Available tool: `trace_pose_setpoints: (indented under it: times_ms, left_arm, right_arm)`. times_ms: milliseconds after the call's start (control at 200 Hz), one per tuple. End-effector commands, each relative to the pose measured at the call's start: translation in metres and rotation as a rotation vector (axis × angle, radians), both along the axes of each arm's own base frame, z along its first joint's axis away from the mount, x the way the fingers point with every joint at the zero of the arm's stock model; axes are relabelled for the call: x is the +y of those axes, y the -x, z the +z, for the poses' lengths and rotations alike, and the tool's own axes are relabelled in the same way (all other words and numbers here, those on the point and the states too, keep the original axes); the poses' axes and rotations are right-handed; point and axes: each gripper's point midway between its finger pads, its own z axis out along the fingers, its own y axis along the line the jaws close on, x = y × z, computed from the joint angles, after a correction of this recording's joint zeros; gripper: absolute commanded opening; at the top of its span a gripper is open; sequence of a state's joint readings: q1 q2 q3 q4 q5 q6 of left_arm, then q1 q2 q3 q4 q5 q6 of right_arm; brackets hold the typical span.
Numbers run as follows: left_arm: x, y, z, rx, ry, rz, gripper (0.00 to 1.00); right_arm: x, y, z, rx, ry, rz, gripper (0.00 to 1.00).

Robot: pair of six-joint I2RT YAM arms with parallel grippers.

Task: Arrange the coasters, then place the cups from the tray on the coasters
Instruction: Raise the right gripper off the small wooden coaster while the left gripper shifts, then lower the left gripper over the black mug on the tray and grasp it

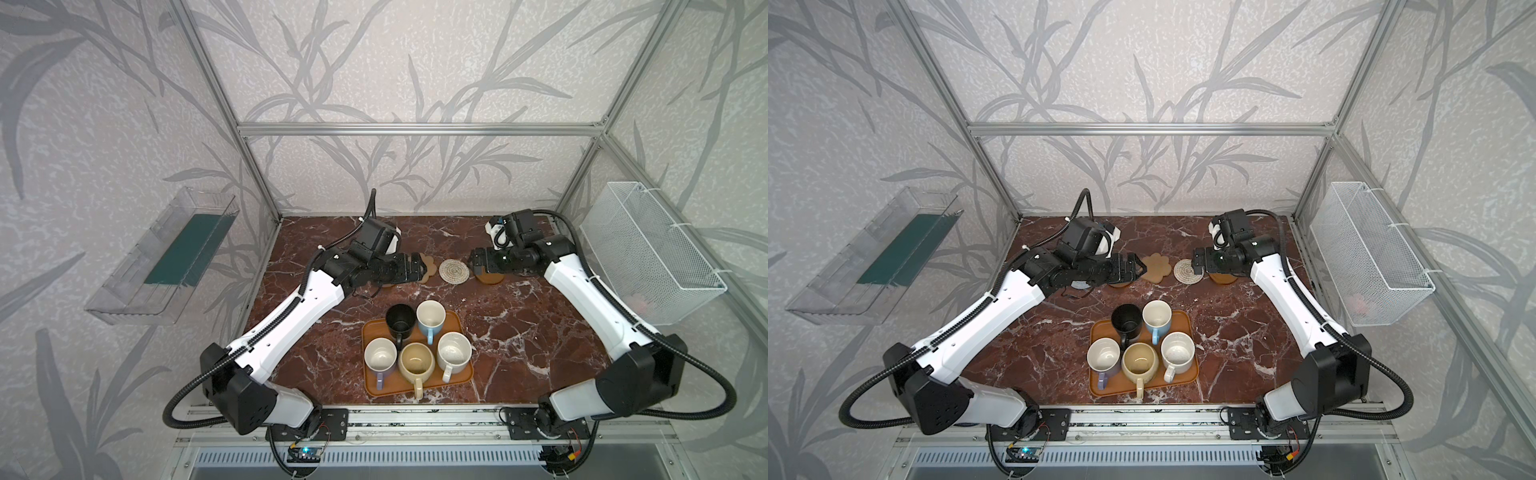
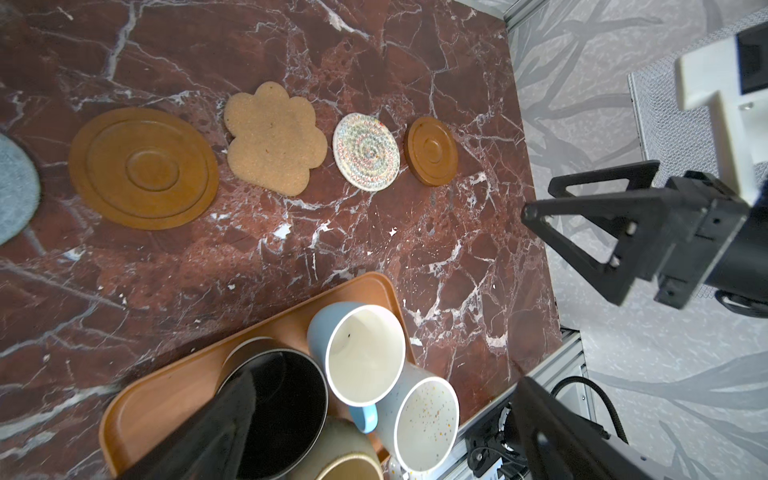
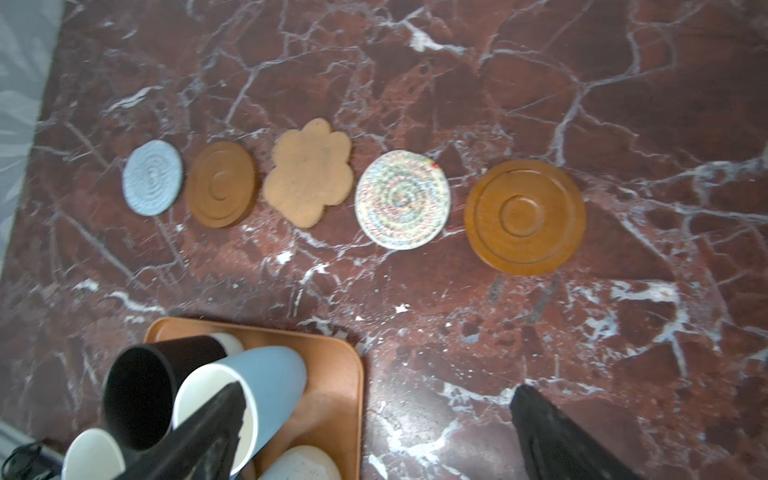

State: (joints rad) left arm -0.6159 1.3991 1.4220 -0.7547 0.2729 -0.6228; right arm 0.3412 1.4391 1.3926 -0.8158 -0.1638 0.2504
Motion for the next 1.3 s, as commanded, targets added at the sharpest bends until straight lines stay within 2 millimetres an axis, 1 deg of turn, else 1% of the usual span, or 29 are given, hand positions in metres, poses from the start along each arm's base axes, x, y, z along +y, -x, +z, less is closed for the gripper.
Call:
trace_pose_setpoints:
  times_ms: [0, 120, 225, 390, 490, 610, 665, 740, 880, 970, 1035, 1175, 1295]
  left_arm:
    - [0.023, 0.024, -0.017, 0.058, -0.093, -0.005, 0.98]
    - [0.039, 0.041, -0.03, 0.111, -0.157, -0.004, 0.95]
    - [0.047, 0.052, -0.038, 0.129, -0.164, 0.007, 0.91]
    - [0.054, 0.068, -0.053, 0.181, -0.196, -0.001, 0.87]
    - [0.055, 0.076, -0.062, 0.21, -0.218, -0.01, 0.81]
    - [0.05, 0.085, -0.076, 0.252, -0.228, -0.025, 0.73]
    - [0.049, 0.089, -0.083, 0.266, -0.241, -0.033, 0.7]
    - [0.046, 0.091, -0.091, 0.277, -0.26, -0.038, 0.65]
    - [0.038, 0.095, -0.104, 0.292, -0.306, -0.062, 0.56]
    - [0.035, 0.097, -0.111, 0.313, -0.333, -0.073, 0.48]
    - [0.032, 0.1, -0.116, 0.319, -0.351, -0.084, 0.46]
    - [0.026, 0.106, -0.126, 0.334, -0.368, -0.093, 0.45]
    - [0.026, 0.109, -0.133, 0.342, -0.385, -0.081, 0.44]
  right_arm:
    - [0.021, 0.028, 0.02, -0.029, -0.09, 0.062, 0.99]
    - [0.036, 0.051, 0.032, -0.053, -0.113, 0.113, 0.99]
    - [0.048, 0.067, 0.034, -0.053, -0.149, 0.149, 0.99]
    - [0.066, 0.086, 0.022, -0.016, -0.189, 0.194, 0.99]
    - [0.075, 0.095, 0.014, -0.017, -0.177, 0.217, 0.99]
    - [0.081, 0.101, 0.007, -0.017, -0.188, 0.226, 0.99]
    - [0.082, 0.102, 0.004, -0.015, -0.194, 0.223, 0.99]
    - [0.086, 0.103, 0.001, -0.01, -0.207, 0.228, 0.99]
    - [0.099, 0.108, -0.004, -0.008, -0.24, 0.262, 0.99]
    - [0.103, 0.11, -0.011, 0.014, -0.23, 0.269, 0.99]
    - [0.104, 0.111, -0.016, 0.027, -0.227, 0.263, 0.99]
    - [0.108, 0.113, -0.02, 0.031, -0.238, 0.258, 0.99]
    - [0.11, 0.114, -0.024, 0.039, -0.236, 0.258, 0.99]
